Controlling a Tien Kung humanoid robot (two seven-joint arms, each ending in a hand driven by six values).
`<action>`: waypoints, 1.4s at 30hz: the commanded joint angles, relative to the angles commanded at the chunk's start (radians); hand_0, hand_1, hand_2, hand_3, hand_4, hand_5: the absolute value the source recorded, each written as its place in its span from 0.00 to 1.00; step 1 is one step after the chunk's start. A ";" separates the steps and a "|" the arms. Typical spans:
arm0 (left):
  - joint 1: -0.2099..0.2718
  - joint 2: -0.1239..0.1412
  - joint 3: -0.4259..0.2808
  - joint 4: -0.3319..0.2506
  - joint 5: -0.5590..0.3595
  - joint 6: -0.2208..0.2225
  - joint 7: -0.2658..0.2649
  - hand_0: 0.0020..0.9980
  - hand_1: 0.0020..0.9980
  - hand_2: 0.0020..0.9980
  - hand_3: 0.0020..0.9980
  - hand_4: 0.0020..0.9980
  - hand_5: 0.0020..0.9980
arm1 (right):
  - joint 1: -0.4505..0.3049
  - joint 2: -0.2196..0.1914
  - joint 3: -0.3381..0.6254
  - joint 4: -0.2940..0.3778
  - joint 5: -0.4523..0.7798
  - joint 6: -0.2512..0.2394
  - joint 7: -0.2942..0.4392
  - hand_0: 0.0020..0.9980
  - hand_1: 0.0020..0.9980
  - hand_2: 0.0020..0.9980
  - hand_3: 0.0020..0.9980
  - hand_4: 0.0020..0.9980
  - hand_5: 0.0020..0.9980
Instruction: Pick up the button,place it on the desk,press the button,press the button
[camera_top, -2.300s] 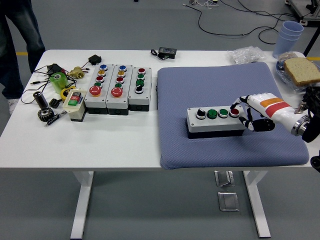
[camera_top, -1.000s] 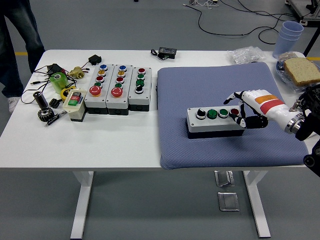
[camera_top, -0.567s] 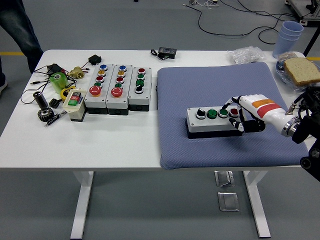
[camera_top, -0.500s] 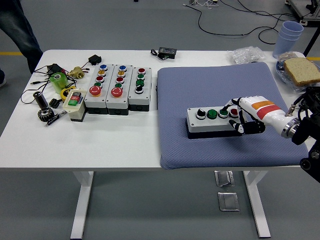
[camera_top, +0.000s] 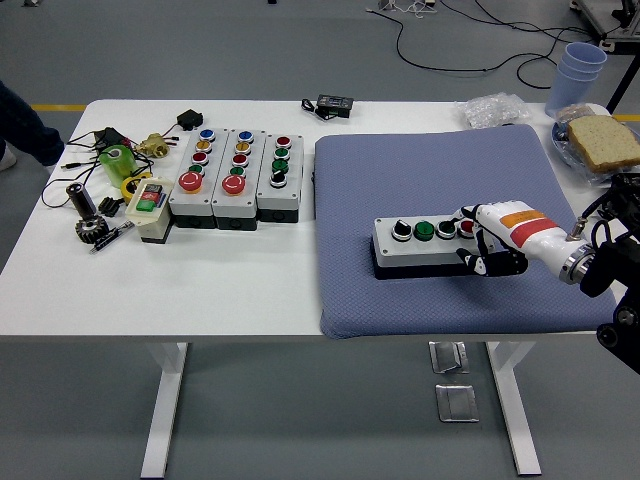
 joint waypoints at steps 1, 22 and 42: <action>0.000 0.000 0.000 0.000 -0.001 0.000 0.000 0.67 0.66 0.66 0.59 0.35 0.92 | 0.000 0.000 0.004 0.002 -0.001 -0.002 0.000 0.16 0.00 0.23 0.69 0.60 0.13; 0.011 -0.004 -0.001 0.000 0.016 -0.004 0.002 0.67 0.66 0.66 0.59 0.35 0.92 | -0.162 0.001 0.302 0.166 0.565 0.100 -0.047 0.59 0.55 0.65 0.84 0.76 0.37; 0.018 -0.005 0.019 0.000 0.009 -0.006 -0.001 0.67 0.66 0.66 0.59 0.35 0.92 | -0.308 0.051 0.457 0.063 1.393 -0.043 0.024 0.80 0.74 0.79 0.77 0.75 0.37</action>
